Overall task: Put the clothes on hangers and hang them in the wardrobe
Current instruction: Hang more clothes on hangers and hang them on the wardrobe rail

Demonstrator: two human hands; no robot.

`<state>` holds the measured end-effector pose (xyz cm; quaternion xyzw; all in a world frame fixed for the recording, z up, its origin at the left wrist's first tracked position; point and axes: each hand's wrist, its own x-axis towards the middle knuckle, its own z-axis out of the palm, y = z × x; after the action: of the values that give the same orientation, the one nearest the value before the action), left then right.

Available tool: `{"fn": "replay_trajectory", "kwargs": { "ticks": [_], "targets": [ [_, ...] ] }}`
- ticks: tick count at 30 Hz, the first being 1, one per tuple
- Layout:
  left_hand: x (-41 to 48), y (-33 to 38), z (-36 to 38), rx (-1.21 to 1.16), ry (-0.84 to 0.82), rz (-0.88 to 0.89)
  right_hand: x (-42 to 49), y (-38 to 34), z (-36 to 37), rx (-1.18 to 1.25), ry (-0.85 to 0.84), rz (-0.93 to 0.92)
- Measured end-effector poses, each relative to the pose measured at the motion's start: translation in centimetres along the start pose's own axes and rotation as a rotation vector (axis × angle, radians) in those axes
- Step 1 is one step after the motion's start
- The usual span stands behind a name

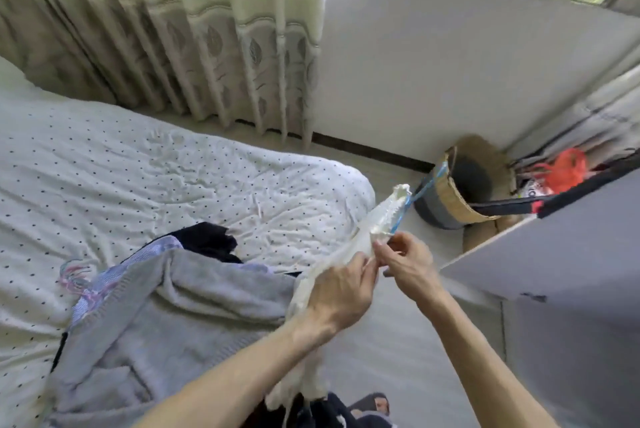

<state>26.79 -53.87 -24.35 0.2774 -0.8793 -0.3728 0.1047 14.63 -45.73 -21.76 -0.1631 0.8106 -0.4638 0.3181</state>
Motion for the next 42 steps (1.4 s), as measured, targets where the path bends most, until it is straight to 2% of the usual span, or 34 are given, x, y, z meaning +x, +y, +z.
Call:
{"fn": "replay_trajectory", "kwargs": {
  "ticks": [5,8,12,18,22,24,27,31,36,39,42],
  "targets": [
    [2.4,9.5,4.5,0.041,-0.331,0.300,-3.0,2.3,-13.4,0.049,0.089,-0.070],
    [7.3,14.0,5.7,0.064,-0.375,0.415,-5.3,4.8,-20.4,0.035,0.099,-0.055],
    [15.2,20.2,7.0,0.146,-0.255,0.499,-9.0,5.9,-27.5,0.002,0.149,-0.050],
    [20.6,31.7,10.5,0.318,-0.069,0.914,-15.2,3.8,-36.3,-0.150,0.244,-0.105],
    [21.4,36.4,14.2,0.187,-0.097,1.136,-19.4,3.1,-40.4,-0.151,0.335,-0.096],
    [21.5,37.7,15.8,0.137,-0.076,1.249,-20.4,4.2,-42.3,-0.141,0.471,-0.056],
    [21.4,38.3,17.9,0.137,-0.041,1.384,-20.4,7.3,-43.9,-0.231,0.781,-0.003],
    [20.8,39.7,20.6,0.067,-0.190,1.301,-18.9,11.0,-43.0,-0.255,1.004,0.069],
    [19.2,44.8,22.9,-0.101,-0.556,1.097,-17.2,11.6,-41.5,-0.280,1.158,0.101],
    [17.9,47.0,23.7,-0.084,-0.699,1.198,-16.5,11.2,-41.3,-0.290,1.234,0.107],
    [18.0,47.4,24.3,-0.102,-0.740,1.361,-16.4,11.1,-41.2,-0.283,1.339,0.143]
  ]
}}
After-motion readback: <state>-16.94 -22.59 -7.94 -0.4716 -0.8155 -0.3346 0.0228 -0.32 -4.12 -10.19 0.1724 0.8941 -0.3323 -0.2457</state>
